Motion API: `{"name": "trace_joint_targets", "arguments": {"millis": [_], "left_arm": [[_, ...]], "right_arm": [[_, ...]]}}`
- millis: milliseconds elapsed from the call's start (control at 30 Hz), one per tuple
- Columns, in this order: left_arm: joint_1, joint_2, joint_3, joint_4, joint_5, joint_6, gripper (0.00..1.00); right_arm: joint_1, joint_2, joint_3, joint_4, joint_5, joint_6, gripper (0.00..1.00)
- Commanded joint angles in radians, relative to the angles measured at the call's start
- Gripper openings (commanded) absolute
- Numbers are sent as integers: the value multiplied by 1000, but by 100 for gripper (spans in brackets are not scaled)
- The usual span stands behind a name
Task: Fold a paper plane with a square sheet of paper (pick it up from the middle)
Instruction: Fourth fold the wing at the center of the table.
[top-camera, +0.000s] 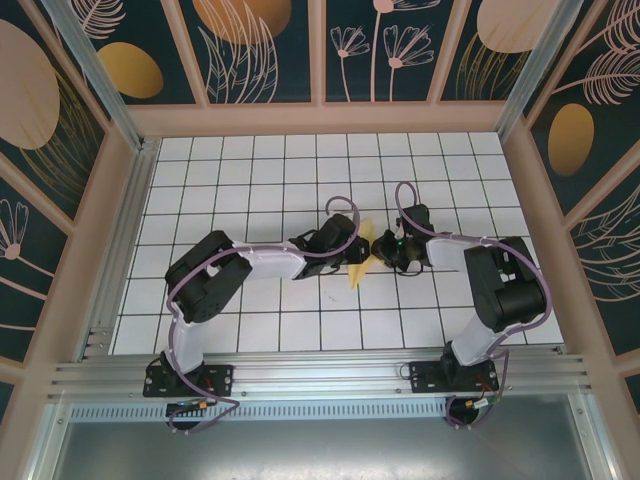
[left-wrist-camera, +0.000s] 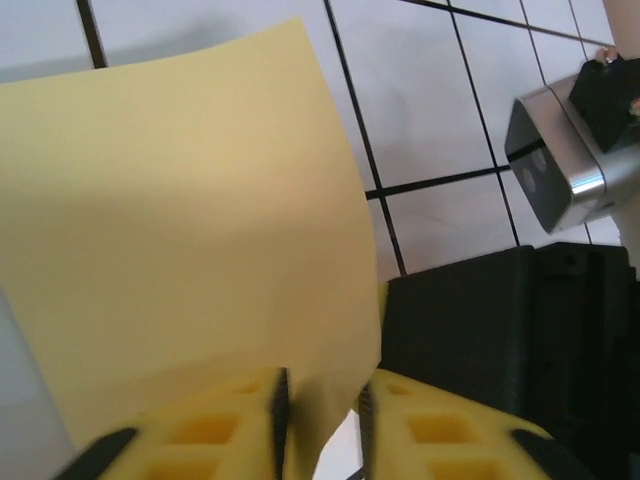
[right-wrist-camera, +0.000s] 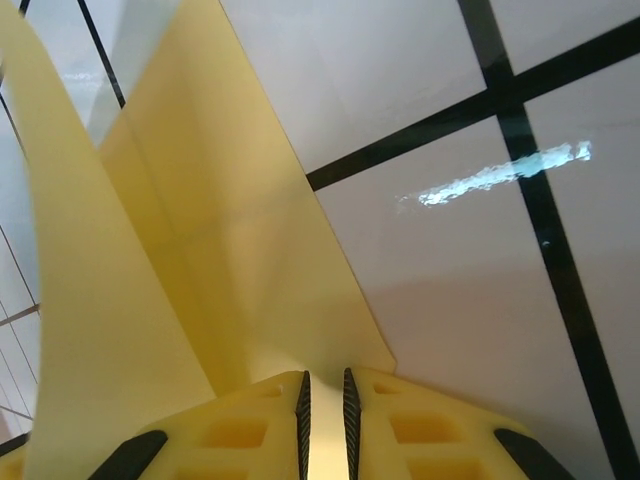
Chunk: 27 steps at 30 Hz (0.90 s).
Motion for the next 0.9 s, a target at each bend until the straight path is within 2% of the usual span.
{"name": "trace_joint_targets", "arguments": {"millis": [0,67,200,433,667,867], "left_arm": [[27,19,15,-43,3,0,12],[37,8,-9,-11,22,-17,5],[65,-17,-92,119,95,-87,0],[96,-34,-181,262,124,-170,0],[101,-26,-209,272,112,-174,0],[101,-4,-195,293,149,-151,0]], "right_arm": [[-4,18,7,6,-3,-5,18],[-5,22,4,5,1,-4,18],[-6,27,2,1,6,-3,17],[-7,34,0,-4,13,-4,17],[-7,39,-5,0,14,-5,17],[-7,40,-7,10,4,-5,17]]}}
